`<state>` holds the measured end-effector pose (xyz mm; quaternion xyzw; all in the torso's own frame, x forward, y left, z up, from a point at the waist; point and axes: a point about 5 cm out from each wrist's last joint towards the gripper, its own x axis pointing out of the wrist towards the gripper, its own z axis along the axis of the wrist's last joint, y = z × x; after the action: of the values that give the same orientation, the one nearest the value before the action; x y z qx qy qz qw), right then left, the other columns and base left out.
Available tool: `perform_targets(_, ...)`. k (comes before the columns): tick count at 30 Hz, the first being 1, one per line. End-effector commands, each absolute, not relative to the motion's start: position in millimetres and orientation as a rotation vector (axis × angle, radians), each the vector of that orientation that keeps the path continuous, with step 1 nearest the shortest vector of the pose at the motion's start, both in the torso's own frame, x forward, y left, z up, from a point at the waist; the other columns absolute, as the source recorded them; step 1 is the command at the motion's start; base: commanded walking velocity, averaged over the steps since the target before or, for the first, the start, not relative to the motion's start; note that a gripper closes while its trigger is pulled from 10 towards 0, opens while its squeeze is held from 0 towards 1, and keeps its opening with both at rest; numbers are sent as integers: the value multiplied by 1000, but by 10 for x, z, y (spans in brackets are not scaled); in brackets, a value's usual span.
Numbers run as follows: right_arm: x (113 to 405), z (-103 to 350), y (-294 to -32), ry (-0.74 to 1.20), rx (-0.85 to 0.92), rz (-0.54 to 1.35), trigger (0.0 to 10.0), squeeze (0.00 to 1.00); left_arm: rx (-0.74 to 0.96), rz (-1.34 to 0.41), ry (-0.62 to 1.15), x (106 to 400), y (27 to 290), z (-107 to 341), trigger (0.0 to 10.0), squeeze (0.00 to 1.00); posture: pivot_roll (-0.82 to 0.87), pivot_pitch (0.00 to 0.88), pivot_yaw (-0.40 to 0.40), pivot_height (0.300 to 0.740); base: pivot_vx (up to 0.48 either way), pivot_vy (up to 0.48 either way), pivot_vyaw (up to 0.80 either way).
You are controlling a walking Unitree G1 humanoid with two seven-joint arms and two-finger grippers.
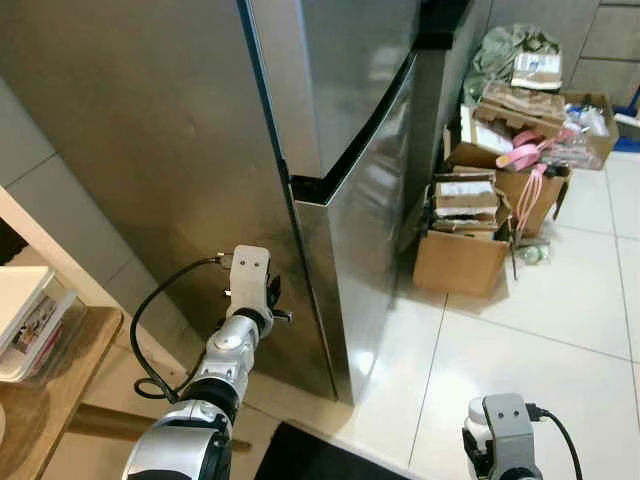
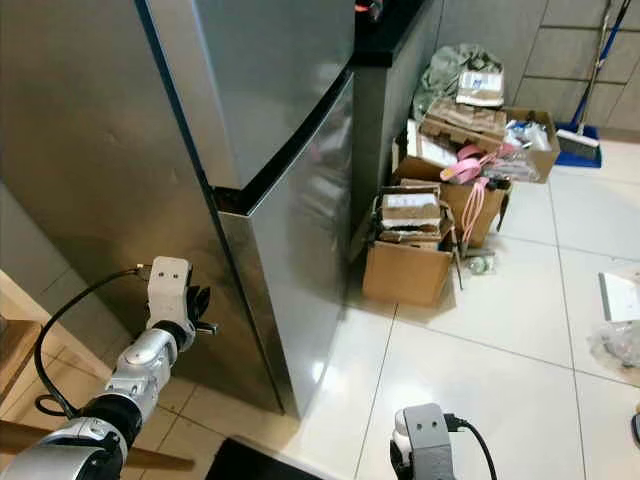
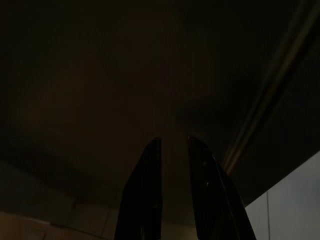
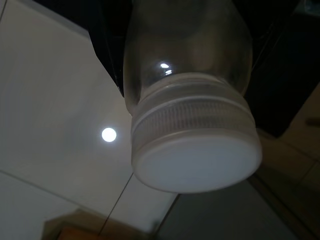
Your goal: Restocking fridge
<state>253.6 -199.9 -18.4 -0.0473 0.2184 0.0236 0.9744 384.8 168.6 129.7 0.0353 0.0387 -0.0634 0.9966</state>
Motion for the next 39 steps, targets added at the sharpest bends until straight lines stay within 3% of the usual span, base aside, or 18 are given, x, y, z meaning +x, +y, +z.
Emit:
perform_targets(1,2470,-230,-1998,452,-77,39,10000,0,106,-92,117,3828,1805,1244,10000,0,-53,290,117,740,0,0,0)
perform_targets(7,2464,-222,-2027,449,-76,27,10000,0,131,-49,111,3865,1810,1304,10000,0,-49,298,122,740,0,0,0)
perform_targets(16,2486,-173,-2085,430,-74,1,10000,0,82,-97,87,3936,1533,1405,10000,0,-57,315,125,740,0,0,0)
perform_targets(31,2441,-181,-2085,427,-75,-3,10000,0,-27,-362,31,3919,1071,1474,10000,0,-61,318,129,740,0,0,0)
perform_targets(39,2450,-170,-2096,421,-86,-5,10000,0,-17,-379,-54,3954,1046,1636,10000,0,-62,319,126,740,0,0,0)
